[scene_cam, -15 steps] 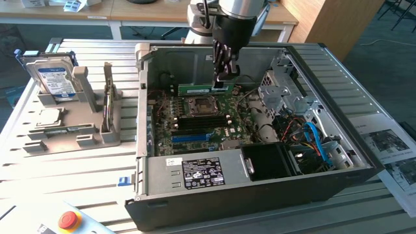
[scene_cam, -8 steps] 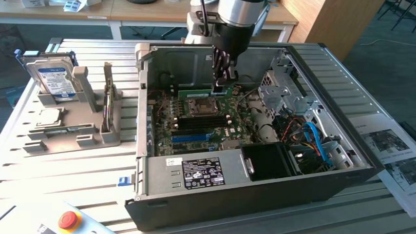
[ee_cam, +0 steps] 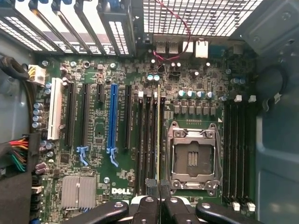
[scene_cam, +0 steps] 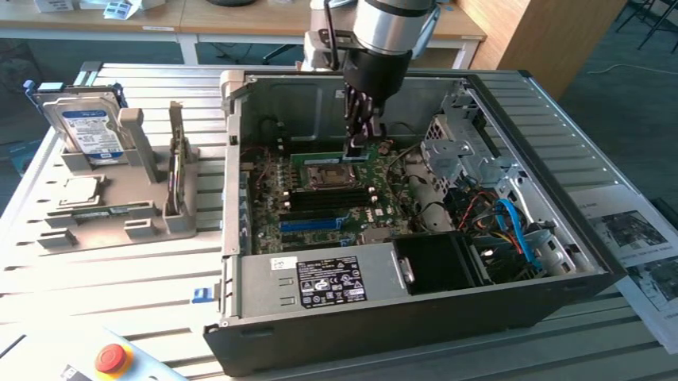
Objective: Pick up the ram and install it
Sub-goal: 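Insert the ram into the slot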
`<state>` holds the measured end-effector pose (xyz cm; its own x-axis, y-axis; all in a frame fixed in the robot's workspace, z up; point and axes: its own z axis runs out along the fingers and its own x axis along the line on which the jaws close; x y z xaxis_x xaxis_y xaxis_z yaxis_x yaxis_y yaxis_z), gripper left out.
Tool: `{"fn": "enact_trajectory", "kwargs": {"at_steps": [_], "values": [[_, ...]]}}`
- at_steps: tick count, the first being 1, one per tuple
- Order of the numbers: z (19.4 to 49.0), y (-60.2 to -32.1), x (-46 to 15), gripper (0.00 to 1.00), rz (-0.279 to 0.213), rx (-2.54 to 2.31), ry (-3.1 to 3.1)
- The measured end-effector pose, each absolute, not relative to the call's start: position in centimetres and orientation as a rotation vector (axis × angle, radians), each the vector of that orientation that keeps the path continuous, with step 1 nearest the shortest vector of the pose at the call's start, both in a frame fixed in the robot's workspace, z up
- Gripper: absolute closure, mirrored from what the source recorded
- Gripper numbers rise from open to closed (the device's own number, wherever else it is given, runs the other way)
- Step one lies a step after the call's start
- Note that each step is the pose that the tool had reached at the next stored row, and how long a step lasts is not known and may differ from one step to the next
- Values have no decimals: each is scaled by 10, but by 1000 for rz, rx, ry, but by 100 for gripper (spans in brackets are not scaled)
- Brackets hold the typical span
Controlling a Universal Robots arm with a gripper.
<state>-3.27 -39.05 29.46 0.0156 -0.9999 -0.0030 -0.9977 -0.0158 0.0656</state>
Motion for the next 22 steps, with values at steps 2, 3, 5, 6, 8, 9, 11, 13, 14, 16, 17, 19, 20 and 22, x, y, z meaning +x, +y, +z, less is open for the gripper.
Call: {"fn": "enact_trajectory", "kwargs": {"at_steps": [2, 3, 5, 6, 8, 9, 11, 13, 14, 16, 17, 19, 20, 22], "values": [[292, -390, -33, 88, -74, 2206, -2172], [290, -391, -33, 88, -74, 2206, -2172], [287, -391, -33, 88, -74, 2206, -2172], [286, -391, -33, 88, -74, 2206, -2172], [283, -391, -33, 88, -73, 2206, -2171], [281, -391, -33, 88, -73, 2206, -2171], [277, -391, -33, 88, -73, 2205, -2171], [273, -390, -33, 88, -73, 2205, -2171], [272, -390, -33, 88, -72, 2205, -2171], [268, -391, -33, 88, -72, 2205, -2171], [266, -391, -33, 88, -72, 2205, -2171], [265, -391, -33, 88, -71, 2205, -2171], [265, -391, -33, 88, -71, 2205, -2171], [265, -391, -33, 88, -71, 2205, -2171]]}}
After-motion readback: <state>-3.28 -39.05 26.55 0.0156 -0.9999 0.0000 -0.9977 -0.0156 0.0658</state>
